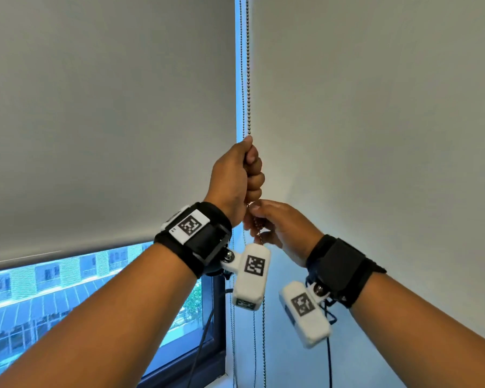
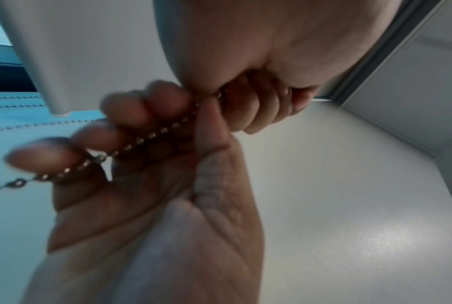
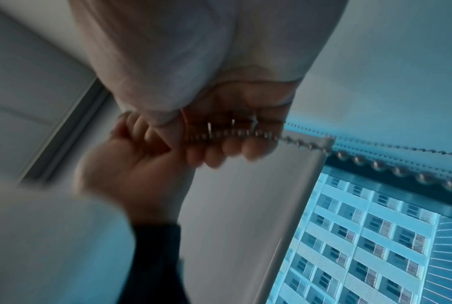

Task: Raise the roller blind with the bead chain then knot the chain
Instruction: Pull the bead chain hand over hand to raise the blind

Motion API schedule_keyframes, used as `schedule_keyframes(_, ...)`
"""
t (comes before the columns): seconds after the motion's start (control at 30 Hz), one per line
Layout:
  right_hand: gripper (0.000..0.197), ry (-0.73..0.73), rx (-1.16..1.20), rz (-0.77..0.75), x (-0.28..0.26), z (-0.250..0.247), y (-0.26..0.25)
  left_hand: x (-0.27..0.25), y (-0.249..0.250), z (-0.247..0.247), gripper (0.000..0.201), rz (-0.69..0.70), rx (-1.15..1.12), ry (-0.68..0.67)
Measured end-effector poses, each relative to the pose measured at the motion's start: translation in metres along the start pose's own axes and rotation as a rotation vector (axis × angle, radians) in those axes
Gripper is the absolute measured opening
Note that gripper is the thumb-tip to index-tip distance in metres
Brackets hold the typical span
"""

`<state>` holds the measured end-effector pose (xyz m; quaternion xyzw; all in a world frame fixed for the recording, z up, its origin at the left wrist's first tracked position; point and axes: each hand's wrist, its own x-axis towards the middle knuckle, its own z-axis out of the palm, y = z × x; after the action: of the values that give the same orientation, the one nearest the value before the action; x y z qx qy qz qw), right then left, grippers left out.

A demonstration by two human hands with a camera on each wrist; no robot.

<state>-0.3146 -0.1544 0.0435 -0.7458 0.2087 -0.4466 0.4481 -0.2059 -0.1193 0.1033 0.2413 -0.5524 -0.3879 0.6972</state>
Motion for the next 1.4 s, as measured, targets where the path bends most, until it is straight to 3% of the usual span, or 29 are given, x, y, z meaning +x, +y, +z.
schedule_keyframes(0.07, 0.014, 0.022, -0.027, 0.016, 0.006, -0.013, -0.006, -0.001, -0.004, 0.0, 0.042, -0.006, -0.041, 0.012)
schedule_keyframes(0.13, 0.023, 0.083, -0.025, -0.012, 0.015, -0.023, -0.016, -0.004, -0.013, 0.001, 0.042, -0.006, -0.052, 0.017)
schedule_keyframes(0.2, 0.031, 0.132, 0.061, -0.064, 0.025, -0.027, -0.033, -0.006, -0.022, 0.001, 0.042, -0.012, -0.056, 0.008)
schedule_keyframes(0.3, 0.024, 0.177, 0.268, -0.128, 0.037, -0.026, -0.063, -0.01, -0.03, 0.003, 0.042, -0.041, -0.056, 0.004)
schedule_keyframes(0.47, 0.035, 0.148, 0.45, -0.12, 0.05, -0.016, -0.107, -0.017, -0.038, 0.01, 0.038, -0.07, -0.022, 0.043)
schedule_keyframes(0.57, 0.036, 0.217, 0.493, -0.13, 0.048, -0.002, -0.113, -0.018, -0.045, 0.008, 0.034, -0.051, -0.022, 0.044)
schedule_keyframes(0.63, 0.037, 0.262, 0.473, -0.155, 0.042, 0.007, -0.112, -0.021, -0.047, 0.003, 0.024, -0.094, -0.136, -0.008)
schedule_keyframes(0.7, 0.037, 0.282, 0.473, -0.17, 0.036, 0.012, -0.109, -0.022, -0.047, -0.005, 0.028, -0.112, -0.177, -0.022)
schedule_keyframes(1.03, 0.039, 0.2, 0.508, -0.203, 0.028, 0.021, -0.078, 0.002, 0.008, -0.02, 0.055, 0.141, 0.219, -0.127)
schedule_keyframes(1.27, 0.039, 0.133, 0.43, -0.13, 0.011, 0.032, -0.043, 0.01, 0.033, -0.006, 0.036, 0.125, 0.101, -0.141)
schedule_keyframes(1.4, 0.034, 0.071, 0.295, -0.092, 0.009, 0.027, -0.025, 0.008, 0.021, -0.004, 0.028, 0.066, 0.029, -0.066)
